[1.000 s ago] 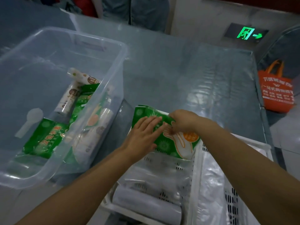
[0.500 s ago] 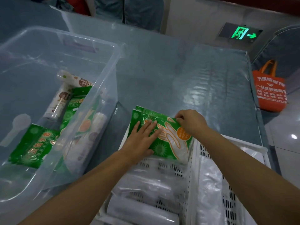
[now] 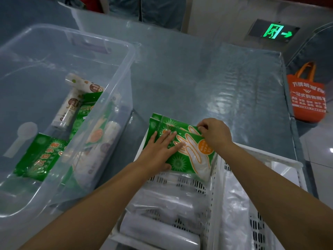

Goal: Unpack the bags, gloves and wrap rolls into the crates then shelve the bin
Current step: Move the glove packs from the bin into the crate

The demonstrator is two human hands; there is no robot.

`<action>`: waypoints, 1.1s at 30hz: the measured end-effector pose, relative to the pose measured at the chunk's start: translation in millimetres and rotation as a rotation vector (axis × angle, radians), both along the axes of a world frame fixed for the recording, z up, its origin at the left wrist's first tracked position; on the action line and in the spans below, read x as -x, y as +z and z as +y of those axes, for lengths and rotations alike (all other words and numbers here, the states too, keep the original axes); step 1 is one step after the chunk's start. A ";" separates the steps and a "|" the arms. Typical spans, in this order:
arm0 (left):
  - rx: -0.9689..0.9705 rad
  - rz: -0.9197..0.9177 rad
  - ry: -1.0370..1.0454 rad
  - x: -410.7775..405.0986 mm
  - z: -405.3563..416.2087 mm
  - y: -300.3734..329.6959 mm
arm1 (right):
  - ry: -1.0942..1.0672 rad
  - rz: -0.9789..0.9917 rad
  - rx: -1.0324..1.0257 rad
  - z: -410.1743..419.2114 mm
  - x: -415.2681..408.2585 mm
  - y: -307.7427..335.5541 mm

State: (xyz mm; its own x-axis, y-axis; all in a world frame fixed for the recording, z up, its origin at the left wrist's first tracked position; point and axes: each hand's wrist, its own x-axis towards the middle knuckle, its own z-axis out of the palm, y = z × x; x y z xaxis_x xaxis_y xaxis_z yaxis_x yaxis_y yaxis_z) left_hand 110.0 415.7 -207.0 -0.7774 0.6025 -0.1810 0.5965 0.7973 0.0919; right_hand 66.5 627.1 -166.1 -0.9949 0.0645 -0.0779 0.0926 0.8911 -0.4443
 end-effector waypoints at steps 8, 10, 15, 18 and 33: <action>0.021 0.009 0.075 -13.6 6.5 39.0 | 0.045 0.170 -0.022 -3.6 -19.7 30.0; -0.001 0.078 0.095 -18.6 7.0 69.8 | 0.047 0.207 -0.019 -9.8 -25.5 44.1; -0.064 0.279 0.067 -35.8 -26.5 164.1 | 0.080 0.358 0.013 -43.9 -35.3 100.9; -0.113 0.335 0.086 -44.1 -75.6 209.6 | 0.108 0.477 0.065 -78.9 -37.6 139.7; 0.007 0.145 0.294 22.0 -376.0 204.0 | 0.335 0.025 -0.154 -368.1 49.8 146.9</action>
State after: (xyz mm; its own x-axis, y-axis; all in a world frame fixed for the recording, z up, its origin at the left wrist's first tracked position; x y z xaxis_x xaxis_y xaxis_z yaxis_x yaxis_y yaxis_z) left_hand 88.0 39.7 -2.9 -0.9359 0.3473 -0.0590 0.3470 0.9377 0.0162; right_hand 16.7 258.9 -19.1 -0.9643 -0.2558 -0.0682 -0.2246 0.9269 -0.3008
